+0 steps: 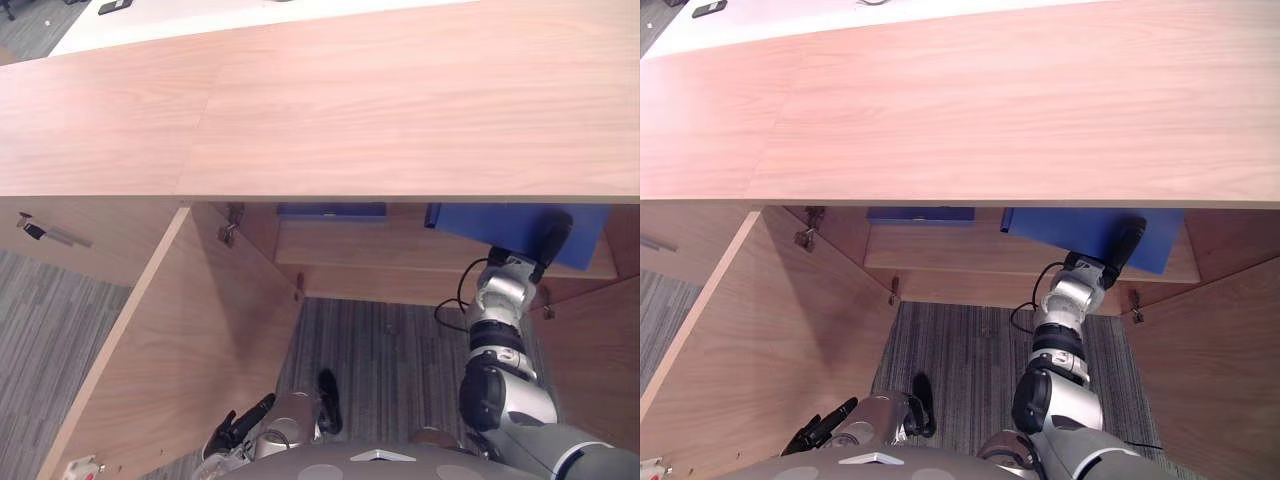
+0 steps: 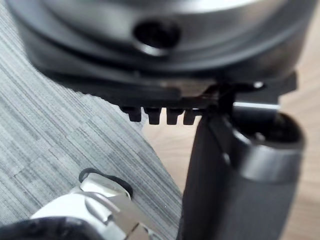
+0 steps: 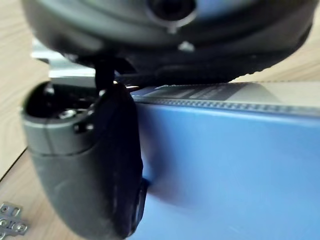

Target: Walk over to the cabinet, pick up the folder, carry it to the office cabinet, place the folder inside the office cabinet, then close the office cabinet door

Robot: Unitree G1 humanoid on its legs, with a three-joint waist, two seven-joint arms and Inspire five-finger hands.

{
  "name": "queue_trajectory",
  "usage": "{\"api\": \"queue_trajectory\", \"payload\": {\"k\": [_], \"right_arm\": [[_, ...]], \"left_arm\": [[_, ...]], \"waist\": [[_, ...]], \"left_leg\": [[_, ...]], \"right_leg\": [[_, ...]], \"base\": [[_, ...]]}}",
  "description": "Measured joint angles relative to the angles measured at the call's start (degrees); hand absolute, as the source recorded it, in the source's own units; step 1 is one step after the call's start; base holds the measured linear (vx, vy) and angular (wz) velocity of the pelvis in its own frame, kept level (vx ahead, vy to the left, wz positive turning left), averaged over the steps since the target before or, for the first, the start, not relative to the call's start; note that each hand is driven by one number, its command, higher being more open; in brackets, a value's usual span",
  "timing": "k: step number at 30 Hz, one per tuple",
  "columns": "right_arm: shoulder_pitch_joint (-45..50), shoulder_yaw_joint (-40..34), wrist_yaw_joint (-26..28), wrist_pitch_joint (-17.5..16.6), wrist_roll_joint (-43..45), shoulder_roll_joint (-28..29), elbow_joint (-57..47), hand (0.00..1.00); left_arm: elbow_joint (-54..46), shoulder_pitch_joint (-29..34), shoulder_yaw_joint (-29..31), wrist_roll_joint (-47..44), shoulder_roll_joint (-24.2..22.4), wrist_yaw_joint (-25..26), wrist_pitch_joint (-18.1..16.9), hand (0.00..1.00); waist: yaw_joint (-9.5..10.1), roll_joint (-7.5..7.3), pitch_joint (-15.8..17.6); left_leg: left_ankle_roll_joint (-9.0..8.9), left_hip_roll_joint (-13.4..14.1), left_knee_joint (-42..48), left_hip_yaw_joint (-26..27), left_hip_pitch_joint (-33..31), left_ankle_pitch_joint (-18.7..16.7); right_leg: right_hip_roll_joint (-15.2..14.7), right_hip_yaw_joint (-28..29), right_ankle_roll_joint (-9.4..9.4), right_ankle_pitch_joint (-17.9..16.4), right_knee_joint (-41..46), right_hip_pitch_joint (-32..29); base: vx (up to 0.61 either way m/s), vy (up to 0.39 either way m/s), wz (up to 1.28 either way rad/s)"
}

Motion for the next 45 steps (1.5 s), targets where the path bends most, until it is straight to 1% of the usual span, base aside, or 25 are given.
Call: {"api": "queue_trajectory", "payload": {"k": [1, 2, 3, 4, 5, 6, 7, 8, 9, 11, 12, 13, 14, 16, 22, 27, 31, 34, 39, 42, 43, 45], "right_arm": [[0.22, 0.44, -0.17, 0.08, 0.0, 0.6, -0.59, 0.0], [0.38, 1.3, -0.25, 0.14, -0.03, 1.25, -1.35, 0.0], [0.39, 2.89, -0.43, 0.14, -0.05, 1.97, -2.72, 0.0], [0.38, 4.43, -0.72, 0.05, -0.21, 2.21, -4.46, 0.0], [0.42, 5.23, -0.85, 0.06, -0.25, 2.27, -5.39, 0.0], [0.37, 6.06, -1.3, -0.06, -0.62, 2.61, -8.02, 0.0], [-0.09, 6.31, -1.5, -0.08, -2.32, 1.6, -10.06, 0.0], [-0.93, 6.43, -1.61, -0.07, -2.49, 0.34, -11.24, 0.0], [-1.53, 5.65, -2.0, -0.35, -2.47, -0.54, -13.16, 0.0], [-2.46, 2.88, -3.24, -2.16, -2.4, -1.26, -14.49, 0.0], [-2.72, 2.12, -3.57, -2.73, -2.39, -1.72, -14.66, 0.0], [-3.47, 0.83, -4.09, -3.71, -2.47, -2.42, -15.09, 0.0], [-3.98, 0.63, -4.14, -3.98, -2.52, -3.29, -15.13, 0.0], [-6.03, -0.05, -4.47, -4.04, -2.45, -3.9, -15.13, 0.0], [-15.3, -1.04, -7.1, -3.88, -2.53, -5.43, -15.13, 0.0], [-18.83, -0.76, -9.56, -3.43, -2.56, -7.46, -15.09, 0.0], [-22.76, -0.26, -11.1, -2.39, -2.67, -9.37, -13.58, 0.0], [-26.42, 0.4, -11.53, -1.16, -4.8, -10.92, -10.07, 0.0], [-32.94, 0.46, -12.84, -0.47, -4.66, -11.43, -4.74, 0.0], [-36.6, 0.74, -14.53, 0.57, -4.49, -11.64, -0.25, 0.0], [-37.77, 0.74, -15.58, 1.15, -4.1, -11.81, 1.19, 0.0], [-39.22, 0.86, -16.95, 1.28, -3.52, -12.28, 3.49, 0.0]], "left_arm": [[-0.19, -0.06, -0.03, 0.01, -0.04, 0.04, -0.06, 1.0], [-0.25, -0.29, -0.05, 0.01, -0.33, 0.12, -0.11, 1.0], [-0.57, -0.68, 0.0, 0.03, -0.44, 0.22, -0.31, 1.0], [-1.1, -1.14, 0.29, 0.03, -0.54, 0.26, -0.87, 1.0], [-1.24, -1.32, 0.38, 0.03, -0.47, 0.22, -0.99, 1.0], [-2.23, -1.96, 1.21, 0.0, 0.28, -0.15, -1.19, 1.0], [-2.23, -3.58, 3.22, 0.0, -0.18, -0.01, -1.06, 1.0], [-2.24, -4.21, 4.28, -0.02, -1.11, -0.04, -1.01, 1.0], [-2.3, -4.71, 5.48, -0.04, -1.78, -0.08, -1.0, 1.0], [-2.24, -4.78, 7.21, -0.03, -2.05, 0.14, -0.95, 1.0], [-2.27, -4.81, 7.9, -0.04, -2.32, 0.23, -0.96, 1.0], [-2.33, -5.05, 9.01, -0.05, -2.59, 0.21, -0.99, 1.0], [-2.33, -5.59, 10.05, -0.06, -2.76, 0.32, -1.09, 1.0], [-2.34, -6.93, 10.74, -0.06, -2.83, 0.53, -1.1, 1.0], [-3.76, -9.51, 11.53, -0.6, -3.17, 0.51, -1.24, 1.0], [-4.55, -10.47, 11.57, -0.79, -3.18, 0.91, -1.94, 1.0], [-4.46, -11.63, 11.54, -0.97, -2.76, 1.71, -1.94, 1.0], [-4.43, -11.76, 11.48, -2.6, -2.45, 1.99, -1.93, 1.0], [-4.1, -12.01, 11.52, -3.32, -2.2, 3.19, -1.9, 1.0], [-3.99, -12.38, 11.61, -3.31, -2.23, 3.83, -1.85, 1.0], [-4.01, -12.58, 11.66, -3.31, -2.25, 3.94, -1.73, 1.0], [-4.01, -12.73, 12.17, -3.29, -2.57, 4.28, -1.47, 1.0]], "waist": [[0.19, -0.15, 0.05], [0.23, -0.27, 0.14], [0.23, -0.19, 0.17], [0.29, -0.1, 0.55], [0.35, -0.43, 0.76], [0.29, -2.42, 1.64], [0.26, -2.34, 2.16], [0.62, -1.09, 2.24], [0.31, -0.26, 2.62], [-0.18, -0.43, 3.09], [-0.19, -0.35, 3.17], [-0.32, -0.27, 3.92], [-0.41, -0.42, 4.28], [-0.38, -0.56, 4.52], [-0.03, -0.55, 8.01], [0.11, -0.83, 8.52], [0.08, -1.16, 10.45], [-0.06, -1.24, 10.94], [0.01, -1.51, 11.55], [0.11, -1.43, 11.84], [0.12, -1.42, 11.88], [0.53, -1.38, 11.98]], "left_leg": [[-0.16, 0.2, 0.09, 0.2, 0.61, -0.23], [-0.39, 0.51, 0.26, 0.57, 1.36, -0.44], [-0.9, 1.78, 1.58, 0.9, 1.53, -0.76], [-2.03, 3.47, 3.55, 1.01, 0.98, -1.63], [-2.69, 4.02, 4.77, 1.01, 0.34, -2.13], [-4.37, 4.46, 8.84, 0.68, -1.83, -3.9], [-6.11, 6.05, 13.74, -0.56, -5.66, -6.51], [-6.61, 8.11, 16.53, -1.34, -8.91, -7.12], [-6.79, 9.33, 17.89, -2.19, -11.63, -7.1], [-7.09, 9.81, 18.78, -3.13, -14.09, -6.76], [-7.22, 9.99, 19.34, -3.54, -14.88, -6.87], [-7.42, 10.53, 20.38, -3.95, -15.86, -7.2], [-7.55, 10.82, 21.68, -4.36, -17.24, -7.66], [-7.18, 10.88, 23.62, -5.0, -19.69, -8.13], [-5.81, 10.7, 29.46, -5.8, -24.84, -10.1], [-4.88, 10.37, 33.94, -6.64, -30.04, -11.12], [-4.81, 9.92, 35.51, -6.71, -30.83, -11.66], [-4.62, 9.89, 37.22, -6.97, -33.06, -11.97], [-4.56, 9.74, 39.45, -7.5, -35.81, -12.0], [-4.61, 9.09, 41.1, -8.55, -37.66, -12.05], [-4.59, 8.66, 41.99, -9.25, -38.72, -12.12], [-4.54, 8.27, 43.64, -9.69, -39.84, -12.6]], "right_leg": [[-0.45, 0.97, -0.85, -0.88, 4.39, -2.51], [-1.15, 1.11, -2.11, -3.76, 8.95, -5.16], [-1.77, 0.2, -2.95, -6.25, 11.44, -8.75], [-1.89, -1.76, -3.93, -7.15, 9.25, -11.38], [-1.98, -2.73, -4.04, -7.09, 6.67, -12.13], [-2.22, -4.46, -4.25, -1.1, -2.18, -12.48], [-1.66, -5.29, -2.13, -6.65, -2.94, -12.47], [-0.07, -5.99, -2.32, -8.09, -3.13, -14.14], [0.91, -6.54, -2.75, -8.12, -2.2, -16.35], [1.15, -6.63, -3.49, -8.55, -0.34, -19.06], [1.33, -6.73, -3.67, -8.67, 0.09, -19.67], [1.58, -6.87, -3.89, -8.8, 0.92, -20.39], [1.62, -6.91, -4.03, -8.93, 1.79, -21.47], [1.52, -6.92, -4.12, -9.02, 2.94, -23.26], [-0.01, -5.93, -3.92, -9.25, 6.78, -27.61], [-1.14, -4.83, -3.54, -9.47, 10.42, -32.44], [-1.41, -3.39, -3.41, -9.55, 11.9, -33.9], [-1.4, -2.85, -3.21, -9.65, 12.98, -36.0], [-1.97, -2.19, -3.42, -9.79, 15.54, -38.83], [-2.64, -2.19, -3.47, -10.65, 17.75, -40.25], [-3.41, -2.24, -3.55, -11.37, 19.27, -41.05], [-4.07, -2.05, -3.51, -12.29, 21.37, -42.19]], "base": [[0.05, -0.066, -0.23], [0.03, -0.146, -0.2], [0.01, -0.24, -0.21], [-0.02, -0.254, -0.17], [-0.04, -0.298, -0.05], [-0.07, -0.32, 0.11], [-0.08, -0.324, 0.05], [-0.12, -0.264, -0.01], [-0.09, -0.153, -0.07], [-0.08, -0.115, 0.02], [-0.07, -0.1, -0.02], [-0.07, -0.062, -0.04], [-0.09, -0.045, -0.03], [-0.1, -0.007, 0.06], [-0.08, 0.051, 0.04], [-0.03, 0.058, 0.02], [-0.06, 0.014, -0.05], [-0.09, 0.014, -0.04], [-0.05, -0.002, 0.04], [-0.05, -0.013, 0.18], [-0.04, -0.006, 0.21], [-0.05, -0.009, 0.18]]}}
